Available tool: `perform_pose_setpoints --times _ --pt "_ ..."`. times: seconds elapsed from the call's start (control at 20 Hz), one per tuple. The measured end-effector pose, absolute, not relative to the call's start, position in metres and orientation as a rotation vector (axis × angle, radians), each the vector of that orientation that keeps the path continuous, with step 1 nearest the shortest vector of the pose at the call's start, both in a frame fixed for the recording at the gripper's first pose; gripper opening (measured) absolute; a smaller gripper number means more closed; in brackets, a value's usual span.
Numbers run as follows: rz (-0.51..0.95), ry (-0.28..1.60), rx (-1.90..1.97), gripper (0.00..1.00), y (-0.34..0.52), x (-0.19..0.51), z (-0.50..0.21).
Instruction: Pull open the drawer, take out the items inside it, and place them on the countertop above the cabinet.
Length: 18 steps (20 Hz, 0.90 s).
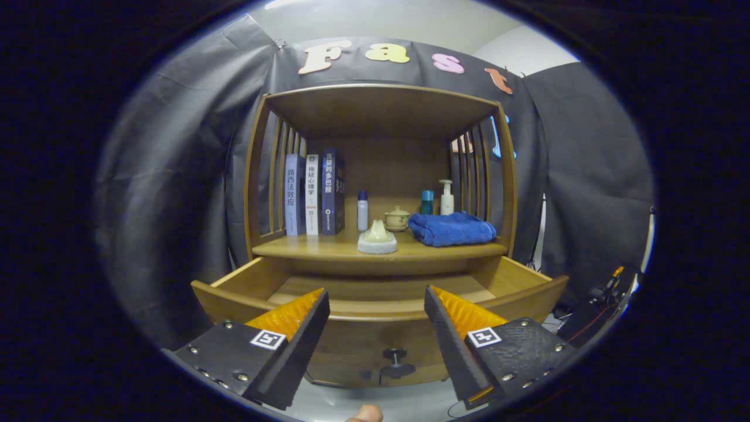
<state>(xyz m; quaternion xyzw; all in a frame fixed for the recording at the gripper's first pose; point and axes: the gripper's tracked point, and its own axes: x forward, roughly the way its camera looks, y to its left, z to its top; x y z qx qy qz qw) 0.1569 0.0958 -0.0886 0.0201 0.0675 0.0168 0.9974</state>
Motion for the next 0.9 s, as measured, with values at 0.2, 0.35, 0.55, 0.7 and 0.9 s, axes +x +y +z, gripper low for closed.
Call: perform_pose_setpoints --times 0.2,0.35,0.55,0.7,0.9 --pt "0.016 0.177 0.050 0.97 0.090 0.157 -0.106" --pt "0.030 0.241 0.050 0.97 0.093 0.161 -0.124" --pt "0.054 0.286 0.026 0.98 0.100 0.161 -0.132" --pt "0.057 0.289 0.047 0.97 0.101 0.163 -0.134" --pt "0.061 0.291 0.090 0.97 0.100 0.162 -0.136"
